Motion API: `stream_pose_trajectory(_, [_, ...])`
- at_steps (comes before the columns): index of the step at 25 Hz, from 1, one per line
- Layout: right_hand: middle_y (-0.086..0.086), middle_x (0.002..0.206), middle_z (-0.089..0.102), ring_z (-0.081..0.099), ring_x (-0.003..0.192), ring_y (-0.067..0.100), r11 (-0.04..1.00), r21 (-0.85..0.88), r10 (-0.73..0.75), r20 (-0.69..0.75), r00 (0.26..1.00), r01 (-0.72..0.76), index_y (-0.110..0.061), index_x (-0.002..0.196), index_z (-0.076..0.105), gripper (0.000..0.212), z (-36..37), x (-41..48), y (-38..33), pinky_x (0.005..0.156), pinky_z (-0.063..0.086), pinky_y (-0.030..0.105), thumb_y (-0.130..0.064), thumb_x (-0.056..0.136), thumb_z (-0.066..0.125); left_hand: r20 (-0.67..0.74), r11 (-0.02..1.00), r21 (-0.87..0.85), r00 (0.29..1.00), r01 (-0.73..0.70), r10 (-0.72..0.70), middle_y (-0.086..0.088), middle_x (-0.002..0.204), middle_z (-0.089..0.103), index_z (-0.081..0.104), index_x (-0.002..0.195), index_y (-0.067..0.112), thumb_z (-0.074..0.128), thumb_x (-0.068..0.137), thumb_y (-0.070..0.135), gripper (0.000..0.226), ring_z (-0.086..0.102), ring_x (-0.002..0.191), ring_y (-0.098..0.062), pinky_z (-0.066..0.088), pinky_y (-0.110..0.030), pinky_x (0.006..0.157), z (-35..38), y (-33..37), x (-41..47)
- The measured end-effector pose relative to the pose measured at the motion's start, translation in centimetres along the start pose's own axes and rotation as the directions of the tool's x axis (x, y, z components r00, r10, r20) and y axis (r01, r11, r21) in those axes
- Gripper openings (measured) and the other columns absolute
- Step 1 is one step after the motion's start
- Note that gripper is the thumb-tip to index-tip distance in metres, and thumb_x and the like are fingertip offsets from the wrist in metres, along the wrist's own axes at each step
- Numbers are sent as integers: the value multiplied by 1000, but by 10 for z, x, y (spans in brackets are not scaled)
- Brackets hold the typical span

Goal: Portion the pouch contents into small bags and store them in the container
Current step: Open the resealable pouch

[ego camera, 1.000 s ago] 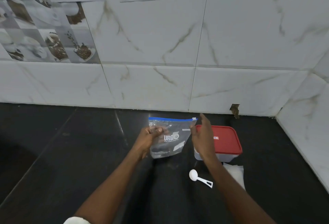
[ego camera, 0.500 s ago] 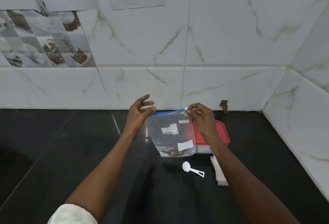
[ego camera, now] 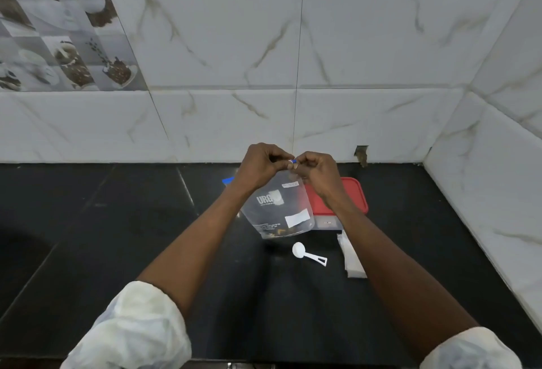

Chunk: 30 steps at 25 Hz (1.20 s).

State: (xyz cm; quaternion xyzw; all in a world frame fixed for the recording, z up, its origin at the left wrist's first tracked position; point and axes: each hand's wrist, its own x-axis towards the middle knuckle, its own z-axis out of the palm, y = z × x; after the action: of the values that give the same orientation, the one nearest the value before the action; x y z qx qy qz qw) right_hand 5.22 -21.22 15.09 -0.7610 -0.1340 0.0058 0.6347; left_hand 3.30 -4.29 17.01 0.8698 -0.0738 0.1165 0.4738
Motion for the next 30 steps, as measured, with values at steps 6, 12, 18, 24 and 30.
stream_pose_trajectory(6, [25,79,69,63,69,31,996,71,51,-80,995,-45,-7,70,71,7,1,1,5,71,55,45,-3,75,72,-18,991,17,991,134,-133,-9,86,79,82,90,10,82,80,12,10,69,76,-13,51,-20,73,-13,-16,-5])
stream_pose_trajectory(12, [17,77,68,71,79,28,971,214,132,-119,984,-104,2,79,68,4,-26,1,9,75,53,48,0,80,71,-63,972,63,973,227,-223,2,88,78,80,87,10,82,80,9,7,70,82,-9,52,-22,79,-54,-54,-19])
stream_pose_trajectory(18, [15,80,70,73,85,33,964,250,123,-103,987,-94,-4,80,69,4,-27,2,-1,75,55,44,-1,83,68,-12,967,153,979,203,-204,5,81,74,75,80,18,79,83,10,9,64,71,-7,47,-25,74,-59,-54,-14])
stream_pose_trajectory(24, [25,90,71,73,85,34,967,242,95,-53,994,-79,-1,85,67,1,-25,-2,-6,77,56,47,-2,85,67,-264,900,179,901,398,-345,-5,86,66,63,94,9,71,89,45,38,67,79,-27,56,-37,78,-44,-32,-17])
stream_pose_trajectory(30, [24,88,69,73,85,30,960,266,67,92,994,-89,7,87,64,4,0,-17,10,78,57,34,5,84,66,139,376,-711,643,595,-753,-18,72,58,57,111,-4,62,97,12,22,60,51,-24,57,-28,42,6,-24,-26])
